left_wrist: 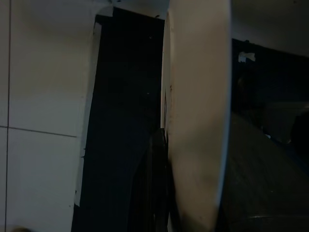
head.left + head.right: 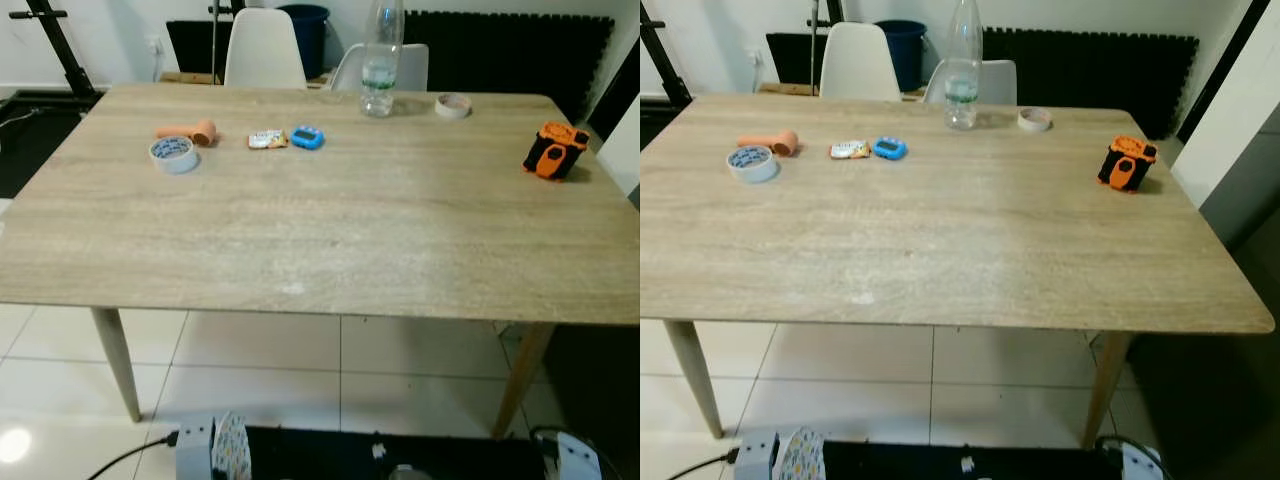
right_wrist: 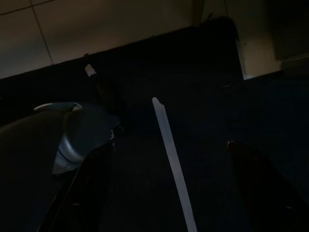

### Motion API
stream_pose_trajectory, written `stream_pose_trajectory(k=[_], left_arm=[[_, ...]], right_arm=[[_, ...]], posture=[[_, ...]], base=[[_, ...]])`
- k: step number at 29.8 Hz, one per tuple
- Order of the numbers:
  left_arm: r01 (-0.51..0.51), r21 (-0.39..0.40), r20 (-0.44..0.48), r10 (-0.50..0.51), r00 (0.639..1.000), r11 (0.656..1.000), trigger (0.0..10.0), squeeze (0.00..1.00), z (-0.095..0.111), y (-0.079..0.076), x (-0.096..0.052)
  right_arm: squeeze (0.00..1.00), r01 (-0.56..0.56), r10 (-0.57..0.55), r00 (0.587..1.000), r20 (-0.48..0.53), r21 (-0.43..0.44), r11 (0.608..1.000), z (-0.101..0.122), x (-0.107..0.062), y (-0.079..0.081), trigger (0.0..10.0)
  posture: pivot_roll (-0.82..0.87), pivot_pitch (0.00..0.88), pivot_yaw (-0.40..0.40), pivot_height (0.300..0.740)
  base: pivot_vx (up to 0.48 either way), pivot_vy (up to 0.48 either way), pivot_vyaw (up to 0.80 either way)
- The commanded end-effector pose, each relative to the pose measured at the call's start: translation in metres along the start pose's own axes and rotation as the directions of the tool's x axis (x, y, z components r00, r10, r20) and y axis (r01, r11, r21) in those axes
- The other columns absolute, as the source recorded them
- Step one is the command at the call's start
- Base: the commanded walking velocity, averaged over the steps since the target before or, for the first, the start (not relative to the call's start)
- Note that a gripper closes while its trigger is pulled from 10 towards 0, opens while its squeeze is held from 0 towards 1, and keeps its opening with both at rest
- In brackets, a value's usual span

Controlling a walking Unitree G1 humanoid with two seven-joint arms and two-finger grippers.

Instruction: Restocking fridge

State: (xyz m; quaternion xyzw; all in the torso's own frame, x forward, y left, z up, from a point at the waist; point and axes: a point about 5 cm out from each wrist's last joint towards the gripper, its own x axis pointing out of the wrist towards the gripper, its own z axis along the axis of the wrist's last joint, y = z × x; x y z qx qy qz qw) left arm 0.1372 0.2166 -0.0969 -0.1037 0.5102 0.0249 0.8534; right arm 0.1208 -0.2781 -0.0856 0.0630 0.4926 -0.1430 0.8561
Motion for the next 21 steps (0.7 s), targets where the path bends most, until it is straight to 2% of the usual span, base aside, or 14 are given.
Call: stream_pose_trajectory(k=[1, 2, 8, 13, 21], left_arm=[[-0.005, -0.006, -0.024, 0.004, 1.0, 1.0, 10.0, 0.0, -0.007, 0.001, -0.001], [-0.007, -0.005, -0.02, 0.007, 1.0, 1.0, 10.0, 0.0, -0.003, 0.002, -0.001], [-0.007, 0.01, -0.036, 0.007, 0.999, 1.0, 10.0, 0.0, -0.007, 0.004, -0.002], [-0.02, -0.013, -0.015, 0.02, 1.0, 1.0, 10.0, 0.0, -0.002, 0.008, -0.003], [-0.005, -0.005, -0.021, 0.005, 1.0, 1.0, 10.0, 0.0, -0.003, 0.0, 0.0]], right_arm=[[0.0, 0.008, -0.007, 1.0, -0.015, 0.01, 1.0, -0.004, 0.0, 0.001, 10.0], [0.0, 0.004, -0.003, 1.0, -0.003, 0.019, 1.0, 0.001, 0.001, 0.005, 10.0], [0.0, -0.001, 0.001, 1.0, 0.005, 0.013, 1.0, 0.005, 0.002, 0.006, 10.0], [0.0, -0.006, 0.006, 1.0, 0.014, 0.003, 1.0, 0.008, 0.003, 0.006, 10.0], [0.0, 0.003, -0.003, 1.0, -0.003, 0.035, 0.999, -0.003, 0.001, 0.008, 10.0]], posture=[[-0.02, 0.049, -0.01, 0.74], [-0.02, 0.048, -0.005, 0.74], [-0.02, 0.036, -0.004, 0.74], [-0.02, 0.055, -0.011, 0.74], [-0.04, 0.043, -0.002, 0.74]], base=[[-0.341, 0.0, 0.0], [-0.352, 0.0, 0.0], [-0.352, 0.0, 0.0], [-0.352, 0.0, 0.0], [-0.348, 0.0, 0.0]])
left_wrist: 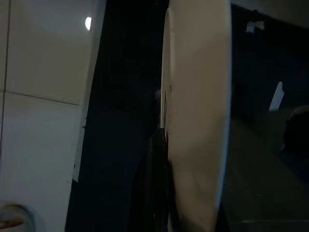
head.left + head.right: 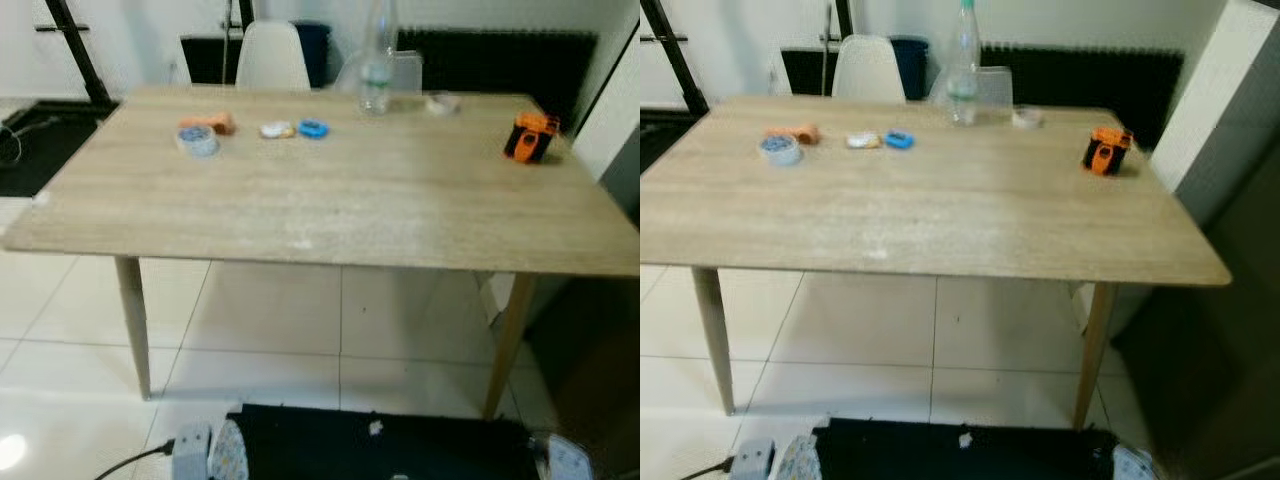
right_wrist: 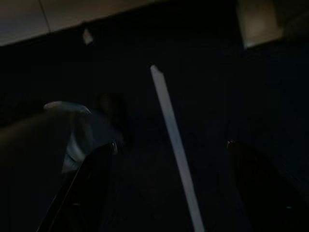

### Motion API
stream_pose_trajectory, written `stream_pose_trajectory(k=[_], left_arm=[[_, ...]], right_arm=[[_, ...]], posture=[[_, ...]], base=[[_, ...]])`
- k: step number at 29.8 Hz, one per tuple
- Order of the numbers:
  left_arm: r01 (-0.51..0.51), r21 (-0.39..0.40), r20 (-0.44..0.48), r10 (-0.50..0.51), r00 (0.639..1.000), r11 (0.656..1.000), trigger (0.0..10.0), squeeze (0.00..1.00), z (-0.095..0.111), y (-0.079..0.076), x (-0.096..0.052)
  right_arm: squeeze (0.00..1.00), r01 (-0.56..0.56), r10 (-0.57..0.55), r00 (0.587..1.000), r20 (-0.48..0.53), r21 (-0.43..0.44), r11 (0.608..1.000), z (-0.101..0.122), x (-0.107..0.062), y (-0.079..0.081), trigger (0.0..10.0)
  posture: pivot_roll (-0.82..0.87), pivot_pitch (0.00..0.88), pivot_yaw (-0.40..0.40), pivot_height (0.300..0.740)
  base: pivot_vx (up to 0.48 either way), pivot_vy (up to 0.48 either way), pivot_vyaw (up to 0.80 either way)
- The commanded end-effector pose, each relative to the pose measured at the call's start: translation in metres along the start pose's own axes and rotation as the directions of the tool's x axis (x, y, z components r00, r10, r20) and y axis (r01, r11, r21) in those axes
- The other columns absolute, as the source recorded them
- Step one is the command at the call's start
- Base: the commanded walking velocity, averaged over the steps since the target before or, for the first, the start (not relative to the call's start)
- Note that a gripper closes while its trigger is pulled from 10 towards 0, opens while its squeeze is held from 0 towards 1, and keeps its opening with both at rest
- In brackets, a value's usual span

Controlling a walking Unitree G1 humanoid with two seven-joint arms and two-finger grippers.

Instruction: Restocking fridge

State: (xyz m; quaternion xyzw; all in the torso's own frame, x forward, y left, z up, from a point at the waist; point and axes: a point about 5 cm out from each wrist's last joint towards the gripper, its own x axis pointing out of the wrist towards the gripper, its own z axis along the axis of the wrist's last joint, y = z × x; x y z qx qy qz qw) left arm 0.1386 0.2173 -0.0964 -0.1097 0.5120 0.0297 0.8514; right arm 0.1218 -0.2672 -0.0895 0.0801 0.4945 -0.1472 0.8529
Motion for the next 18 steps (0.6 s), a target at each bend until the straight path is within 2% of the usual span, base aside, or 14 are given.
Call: stream_pose_trajectory(k=[1, 4, 13, 16, 18], left_arm=[[-0.003, 0.011, -0.016, 0.003, 1.0, 1.0, 10.0, 0.0, -0.004, -0.001, 0.0], [0.006, 0.011, -0.014, -0.006, 1.0, 1.0, 10.0, 0.0, -0.004, -0.004, 0.001], [0.002, -0.007, 0.002, -0.002, 1.0, 1.0, 10.0, 0.0, -0.005, -0.004, 0.0], [-0.008, -0.039, -0.003, 0.008, 1.0, 0.999, 10.0, 0.0, -0.008, -0.001, 0.0], [-0.007, -0.029, -0.003, 0.007, 1.0, 1.0, 10.0, 0.0, -0.007, -0.001, -0.001]], right_arm=[[0.0, 0.011, -0.011, 1.0, 0.008, 0.002, 1.0, 0.001, -0.001, -0.003, 10.0], [0.0, 0.02, -0.02, 1.0, 0.0, 0.002, 1.0, -0.002, -0.002, -0.007, 10.0], [0.0, 0.035, -0.035, 0.999, 0.008, 0.009, 0.999, 0.005, -0.002, -0.014, 10.0], [0.0, 0.032, -0.032, 0.999, -0.01, 0.022, 0.999, 0.003, -0.002, -0.011, 10.0], [0.0, 0.028, -0.027, 1.0, -0.014, 0.02, 0.999, 0.003, -0.001, -0.009, 10.0]], posture=[[-0.04, 0.043, -0.002, 0.74], [-0.05, 0.04, -0.004, 0.74], [-0.05, 0.036, -0.001, 0.74], [-0.05, 0.036, 0.002, 0.74], [-0.05, 0.035, 0.002, 0.74]], base=[[-0.345, 0.0, 0.0], [-0.29, 0.0, 0.0], [0.0, 0.0, 0.0], [0.0, 0.0, -0.79], [0.0, 0.0, -0.79]])
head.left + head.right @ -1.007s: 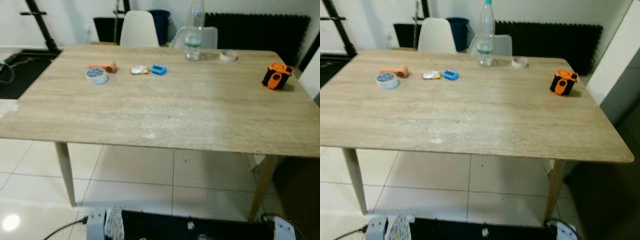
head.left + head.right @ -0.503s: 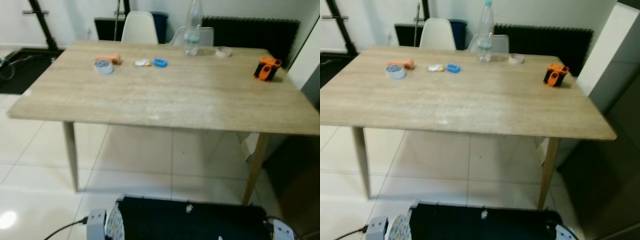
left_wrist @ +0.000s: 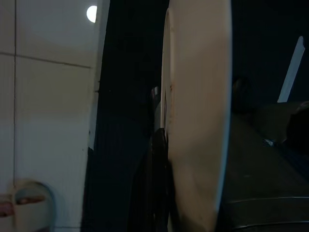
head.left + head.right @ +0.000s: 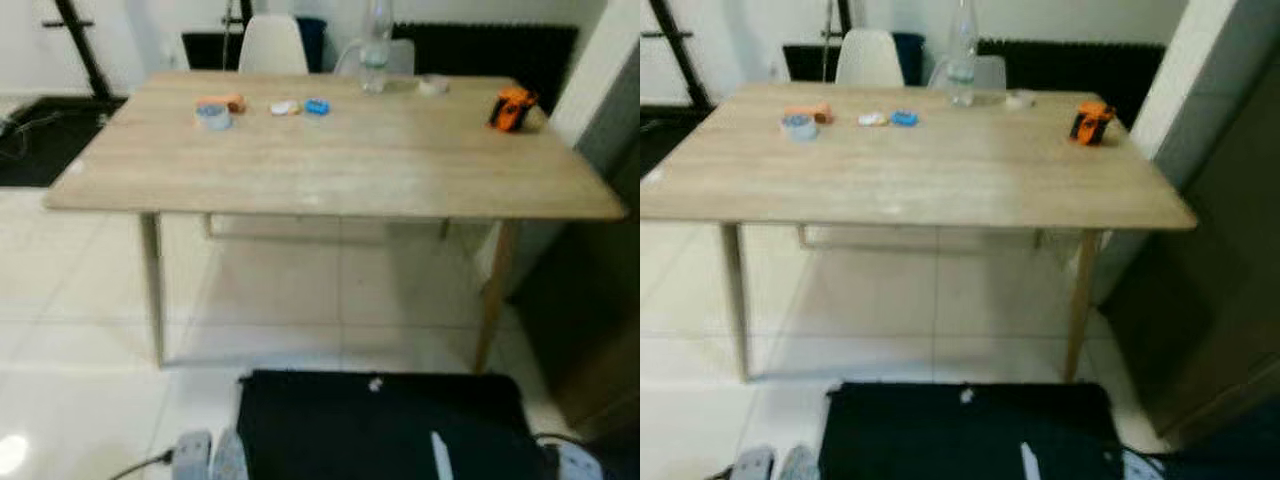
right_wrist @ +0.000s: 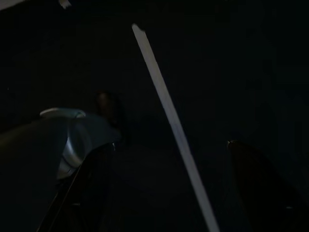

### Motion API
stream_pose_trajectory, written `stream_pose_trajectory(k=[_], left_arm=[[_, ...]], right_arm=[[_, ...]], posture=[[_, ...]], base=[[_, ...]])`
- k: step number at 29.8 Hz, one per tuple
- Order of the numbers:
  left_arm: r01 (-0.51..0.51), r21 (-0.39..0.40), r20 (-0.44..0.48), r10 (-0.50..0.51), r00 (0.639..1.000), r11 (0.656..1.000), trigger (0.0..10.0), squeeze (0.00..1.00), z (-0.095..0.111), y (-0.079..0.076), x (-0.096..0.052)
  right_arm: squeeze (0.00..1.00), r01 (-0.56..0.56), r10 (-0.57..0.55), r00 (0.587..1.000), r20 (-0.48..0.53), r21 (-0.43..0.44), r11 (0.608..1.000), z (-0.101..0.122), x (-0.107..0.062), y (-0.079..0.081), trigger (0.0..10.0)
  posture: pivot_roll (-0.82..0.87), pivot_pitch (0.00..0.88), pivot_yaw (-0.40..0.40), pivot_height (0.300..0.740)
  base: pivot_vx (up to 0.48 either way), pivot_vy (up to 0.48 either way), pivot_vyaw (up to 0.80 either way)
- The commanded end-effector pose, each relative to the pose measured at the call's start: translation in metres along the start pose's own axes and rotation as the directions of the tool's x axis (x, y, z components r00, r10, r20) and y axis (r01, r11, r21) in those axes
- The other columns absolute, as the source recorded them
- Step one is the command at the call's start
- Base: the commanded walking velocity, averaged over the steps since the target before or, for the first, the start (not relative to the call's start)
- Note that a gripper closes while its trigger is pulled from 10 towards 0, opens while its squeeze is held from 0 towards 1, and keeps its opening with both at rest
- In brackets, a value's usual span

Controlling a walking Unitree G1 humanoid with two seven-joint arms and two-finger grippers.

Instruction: Restocking fridge

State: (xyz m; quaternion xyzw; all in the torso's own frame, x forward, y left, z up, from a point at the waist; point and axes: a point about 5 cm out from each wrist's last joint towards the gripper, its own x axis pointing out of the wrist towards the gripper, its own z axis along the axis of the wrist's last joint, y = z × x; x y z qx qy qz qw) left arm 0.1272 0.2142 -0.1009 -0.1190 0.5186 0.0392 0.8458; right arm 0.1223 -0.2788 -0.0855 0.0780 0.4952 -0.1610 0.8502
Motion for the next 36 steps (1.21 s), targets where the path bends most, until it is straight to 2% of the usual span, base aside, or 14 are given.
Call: stream_pose_trajectory(k=[1, 5, 10, 17, 23, 36], left_arm=[[0.001, -0.002, 0.012, -0.001, 1.0, 1.0, 10.0, 0.0, 0.005, -0.001, 0.001], [-0.001, -0.006, 0.026, 0.001, 1.0, 1.0, 10.0, 0.0, 0.007, 0.001, 0.0], [0.004, -0.004, 0.025, -0.004, 1.0, 1.0, 10.0, 0.0, 0.007, 0.0, 0.001], [0.014, -0.015, 0.018, -0.013, 1.0, 1.0, 10.0, 0.0, 0.003, -0.003, 0.001], [0.009, -0.015, 0.0, -0.009, 1.0, 1.0, 10.0, 0.0, -0.004, 0.0, -0.001], [0.016, -0.008, 0.006, -0.016, 1.0, 1.0, 10.0, 0.0, 0.001, -0.001, 0.0]], right_arm=[[0.0, 0.001, -0.001, 1.0, -0.013, 0.01, 1.0, -0.003, 0.0, 0.001, 10.0], [0.0, -0.005, 0.006, 1.0, -0.013, 0.009, 1.0, -0.004, 0.0, 0.003, 10.0], [0.0, -0.005, 0.005, 1.0, -0.008, 0.016, 1.0, -0.003, 0.0, 0.003, 10.0], [0.0, -0.022, 0.022, 1.0, 0.009, 0.007, 1.0, 0.005, 0.002, 0.007, 10.0], [0.0, -0.028, 0.028, 1.0, 0.009, 0.005, 1.0, 0.004, 0.002, 0.008, 10.0], [0.0, -0.04, 0.04, 0.999, 0.014, -0.006, 0.999, 0.007, 0.003, 0.011, 10.0]], posture=[[-0.05, 0.035, 0.002, 0.74], [-0.04, 0.033, 0.002, 0.74], [-0.04, 0.032, -0.006, 0.74], [-0.03, 0.036, -0.012, 0.74], [-0.03, 0.04, -0.007, 0.74], [-0.02, 0.034, -0.009, 0.74]], base=[[0.0, 0.0, -0.79], [0.0, 0.0, -0.78], [0.0, 0.0, 0.0], [0.0, -0.423, 0.0], [0.0, -0.465, 0.0], [0.0, -0.465, 0.0]])
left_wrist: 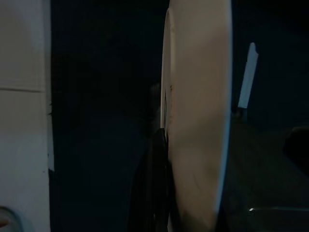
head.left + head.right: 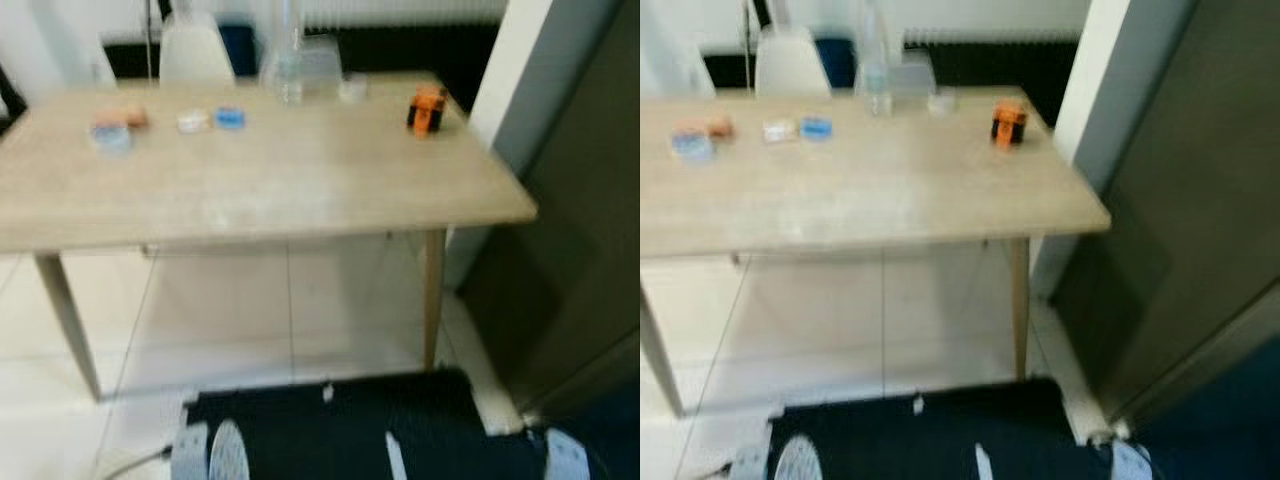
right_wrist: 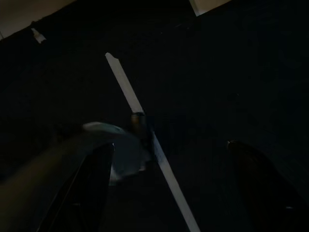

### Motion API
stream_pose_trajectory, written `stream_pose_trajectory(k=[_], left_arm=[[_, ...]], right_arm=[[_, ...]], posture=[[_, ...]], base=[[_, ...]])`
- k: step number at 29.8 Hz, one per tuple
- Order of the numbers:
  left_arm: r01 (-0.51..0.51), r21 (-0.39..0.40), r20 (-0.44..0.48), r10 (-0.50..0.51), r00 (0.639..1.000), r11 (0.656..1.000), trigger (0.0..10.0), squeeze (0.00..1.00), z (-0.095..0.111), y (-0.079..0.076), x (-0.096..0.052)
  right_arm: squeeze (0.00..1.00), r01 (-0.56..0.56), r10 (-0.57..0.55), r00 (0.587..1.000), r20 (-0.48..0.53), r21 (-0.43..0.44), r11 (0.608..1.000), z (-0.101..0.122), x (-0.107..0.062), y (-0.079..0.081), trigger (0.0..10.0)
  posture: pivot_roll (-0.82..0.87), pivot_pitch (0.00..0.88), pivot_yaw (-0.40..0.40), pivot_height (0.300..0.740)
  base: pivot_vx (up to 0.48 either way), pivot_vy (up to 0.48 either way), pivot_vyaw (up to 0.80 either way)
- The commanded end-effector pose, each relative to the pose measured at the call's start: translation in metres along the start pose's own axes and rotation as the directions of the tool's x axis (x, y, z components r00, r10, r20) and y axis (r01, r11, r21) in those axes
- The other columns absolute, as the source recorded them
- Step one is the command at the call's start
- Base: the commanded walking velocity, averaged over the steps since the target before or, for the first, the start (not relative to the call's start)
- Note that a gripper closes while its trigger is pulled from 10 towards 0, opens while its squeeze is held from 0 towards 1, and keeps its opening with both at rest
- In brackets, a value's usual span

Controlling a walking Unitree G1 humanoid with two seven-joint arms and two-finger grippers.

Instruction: Restocking fridge

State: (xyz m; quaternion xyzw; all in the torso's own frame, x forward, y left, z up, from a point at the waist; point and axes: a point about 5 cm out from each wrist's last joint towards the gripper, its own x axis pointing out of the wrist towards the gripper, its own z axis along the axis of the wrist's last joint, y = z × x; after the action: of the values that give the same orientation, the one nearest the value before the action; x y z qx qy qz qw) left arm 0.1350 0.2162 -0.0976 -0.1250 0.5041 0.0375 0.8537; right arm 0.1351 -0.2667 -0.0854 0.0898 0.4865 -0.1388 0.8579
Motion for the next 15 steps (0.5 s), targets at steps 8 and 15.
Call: stream_pose_trajectory(k=[8, 15], left_arm=[[0.012, 0.0, -0.032, -0.012, 0.999, 1.0, 10.0, 0.0, -0.0097, -0.0026, -0.0004], [0.011, 0.0, -0.038, -0.011, 0.999, 1.0, 10.0, 0.0, -0.0115, -0.0018, -0.0009]], right_arm=[[0.0, 0.015, -0.015, 1.0, 0.011, 0.002, 1.0, 0.0033, -0.001, -0.0061, 10.0], [0.0, -0.016, 0.014, 0.999, 0.047, 0.039, 0.999, 0.011, 0.0001, -0.0028, 10.0]], posture=[[-0.03, 0.033, -0.003, 0.74], [-0.03, 0.035, -0.001, 0.74]], base=[[0.0, -0.467, 0.0], [0.0, -0.468, 0.0]])
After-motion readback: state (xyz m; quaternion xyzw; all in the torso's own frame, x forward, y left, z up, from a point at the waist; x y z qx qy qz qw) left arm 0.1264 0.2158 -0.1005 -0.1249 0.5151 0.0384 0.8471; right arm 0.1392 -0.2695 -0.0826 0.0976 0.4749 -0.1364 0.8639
